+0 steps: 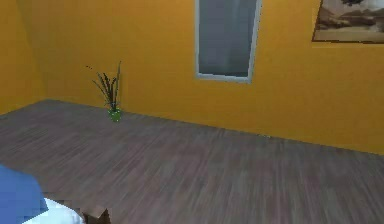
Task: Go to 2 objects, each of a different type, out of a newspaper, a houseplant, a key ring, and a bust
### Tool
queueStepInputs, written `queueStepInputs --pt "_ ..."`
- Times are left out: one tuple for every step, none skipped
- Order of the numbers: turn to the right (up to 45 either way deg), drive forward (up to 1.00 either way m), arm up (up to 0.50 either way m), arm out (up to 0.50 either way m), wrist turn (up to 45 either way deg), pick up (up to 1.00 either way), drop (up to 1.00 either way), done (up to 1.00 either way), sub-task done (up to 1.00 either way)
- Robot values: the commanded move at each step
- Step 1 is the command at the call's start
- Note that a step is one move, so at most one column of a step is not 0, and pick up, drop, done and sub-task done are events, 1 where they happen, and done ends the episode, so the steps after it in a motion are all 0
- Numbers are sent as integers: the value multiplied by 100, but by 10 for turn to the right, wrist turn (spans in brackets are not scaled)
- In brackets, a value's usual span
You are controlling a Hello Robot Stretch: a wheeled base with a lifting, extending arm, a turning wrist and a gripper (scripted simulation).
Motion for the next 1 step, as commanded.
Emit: queueStepInputs --pt "60 0 0 0 0 0 0 0 0"
